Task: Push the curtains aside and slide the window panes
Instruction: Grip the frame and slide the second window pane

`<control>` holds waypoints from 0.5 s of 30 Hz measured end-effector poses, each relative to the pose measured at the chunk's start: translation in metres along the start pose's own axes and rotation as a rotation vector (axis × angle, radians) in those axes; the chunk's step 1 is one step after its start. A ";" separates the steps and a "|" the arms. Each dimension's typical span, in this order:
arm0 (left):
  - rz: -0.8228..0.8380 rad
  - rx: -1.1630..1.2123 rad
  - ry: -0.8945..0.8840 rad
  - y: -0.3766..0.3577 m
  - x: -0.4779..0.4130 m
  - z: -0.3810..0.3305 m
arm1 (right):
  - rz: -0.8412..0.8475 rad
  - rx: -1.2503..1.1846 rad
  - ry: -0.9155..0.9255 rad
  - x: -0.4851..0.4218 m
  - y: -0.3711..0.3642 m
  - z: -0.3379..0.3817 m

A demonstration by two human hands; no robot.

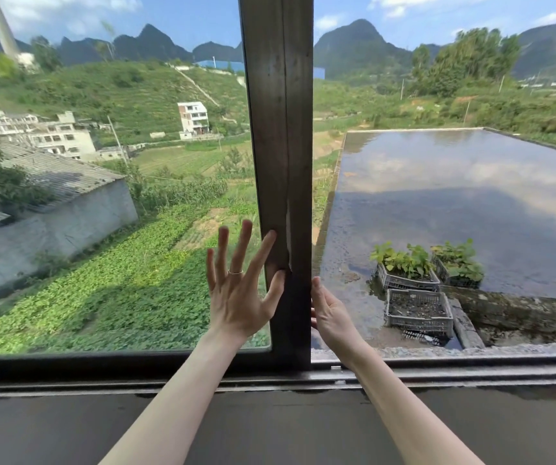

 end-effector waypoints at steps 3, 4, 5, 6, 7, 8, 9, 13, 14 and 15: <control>-0.082 0.019 0.074 0.021 -0.010 0.018 | 0.025 0.012 -0.021 -0.005 -0.014 -0.006; -0.095 0.033 0.134 0.028 -0.014 0.027 | 0.038 0.026 -0.024 -0.007 -0.021 -0.007; -0.097 0.053 0.198 0.033 -0.019 0.037 | 0.059 0.044 -0.024 -0.010 -0.029 -0.009; -0.095 0.078 0.255 0.038 -0.023 0.045 | 0.081 0.065 -0.025 -0.012 -0.037 -0.009; -0.086 0.098 0.297 0.041 -0.028 0.051 | 0.104 0.087 -0.027 -0.014 -0.046 -0.010; -0.071 0.110 0.322 0.044 -0.031 0.058 | 0.131 0.110 -0.026 -0.016 -0.058 -0.011; -0.051 0.121 0.334 0.045 -0.035 0.062 | 0.151 0.134 -0.026 -0.018 -0.067 -0.012; 0.013 0.090 0.385 0.050 -0.037 0.088 | 0.237 0.212 -0.020 -0.026 -0.110 -0.013; 0.024 0.074 0.394 0.053 -0.036 0.098 | 0.257 0.212 -0.006 -0.028 -0.121 -0.012; 0.044 0.058 0.395 0.053 -0.035 0.105 | 0.267 0.205 -0.002 -0.029 -0.129 -0.012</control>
Point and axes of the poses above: each hand's wrist, its own x-axis away from the middle knuckle, its own y-axis out of the back of the hand, z = x × y, the point moved 10 cm from there along -x, towards the middle knuckle, and after that the axes turned 11 degrees about -x, right-handed, at the moved point
